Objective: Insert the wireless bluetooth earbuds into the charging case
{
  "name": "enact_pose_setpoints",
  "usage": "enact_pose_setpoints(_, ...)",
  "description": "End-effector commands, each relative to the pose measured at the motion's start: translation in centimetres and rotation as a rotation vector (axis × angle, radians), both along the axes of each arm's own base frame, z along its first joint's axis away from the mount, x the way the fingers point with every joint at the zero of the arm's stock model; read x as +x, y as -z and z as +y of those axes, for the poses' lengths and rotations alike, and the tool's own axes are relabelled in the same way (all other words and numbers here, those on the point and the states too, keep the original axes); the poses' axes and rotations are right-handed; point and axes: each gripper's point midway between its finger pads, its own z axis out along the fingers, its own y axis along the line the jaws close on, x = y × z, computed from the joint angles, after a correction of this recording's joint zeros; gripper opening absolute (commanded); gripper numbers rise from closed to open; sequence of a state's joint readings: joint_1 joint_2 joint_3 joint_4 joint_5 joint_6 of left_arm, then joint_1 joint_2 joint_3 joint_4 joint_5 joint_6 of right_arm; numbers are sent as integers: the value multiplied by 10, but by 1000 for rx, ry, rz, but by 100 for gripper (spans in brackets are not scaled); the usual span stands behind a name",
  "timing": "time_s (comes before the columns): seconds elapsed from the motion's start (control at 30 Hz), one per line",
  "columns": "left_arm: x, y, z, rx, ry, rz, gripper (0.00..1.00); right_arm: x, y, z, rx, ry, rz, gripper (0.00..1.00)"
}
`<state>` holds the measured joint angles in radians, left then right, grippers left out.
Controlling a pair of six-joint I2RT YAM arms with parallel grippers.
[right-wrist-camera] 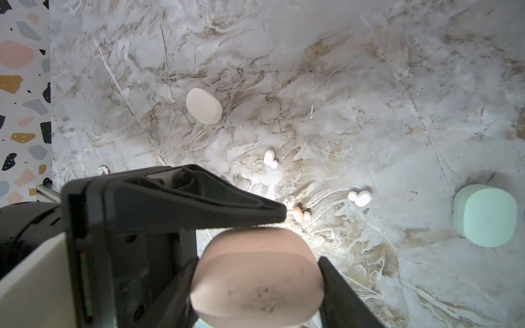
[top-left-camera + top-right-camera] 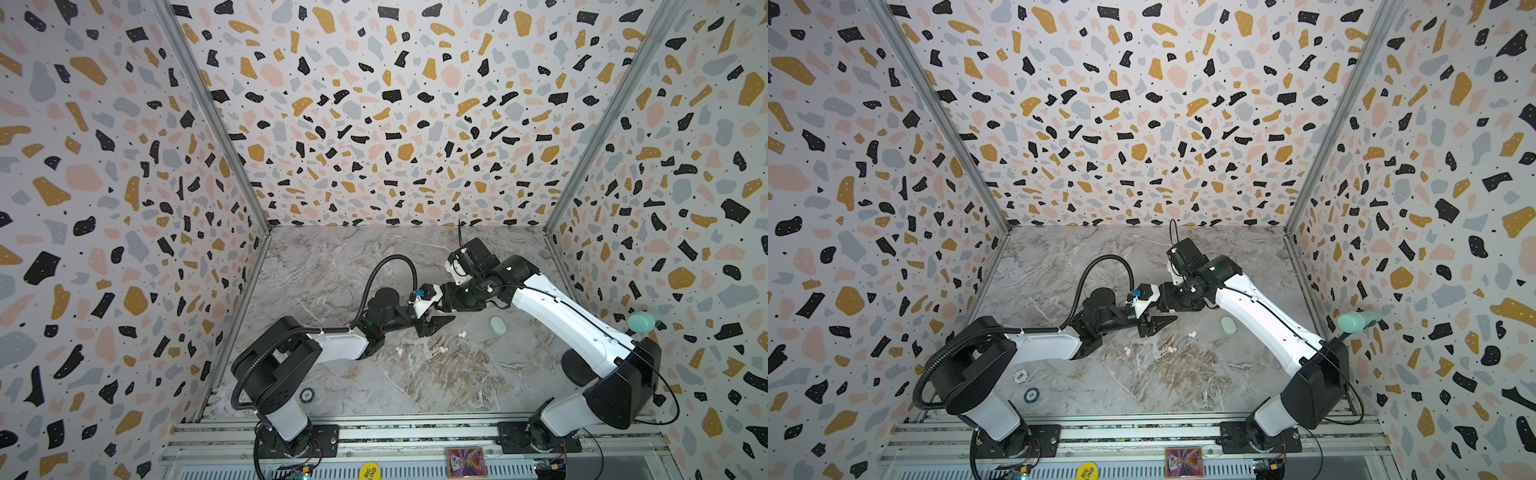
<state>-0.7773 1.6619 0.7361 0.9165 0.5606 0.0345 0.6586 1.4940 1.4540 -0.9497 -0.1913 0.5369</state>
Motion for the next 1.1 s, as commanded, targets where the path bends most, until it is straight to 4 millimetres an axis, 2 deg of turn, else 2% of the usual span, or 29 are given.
enact_pose_setpoints(0.0, -2, -20, -5, -42, 22, -55, 59, 0, -22, 3, 41, 4, -46, 60)
enact_pose_setpoints(0.37, -2, -19, -5, -43, 23, -53, 50, 0, -25, 5, 54, 4, -48, 59)
enact_pose_setpoints(0.63, -2, -17, -5, -34, 26, -53, 56, 0, -28, 6, 65, 8, -51, 59)
enact_pose_setpoints(1.07, -4, -13, -6, -22, 35, -51, 50, 0, -30, 7, 80, 9, -53, 60)
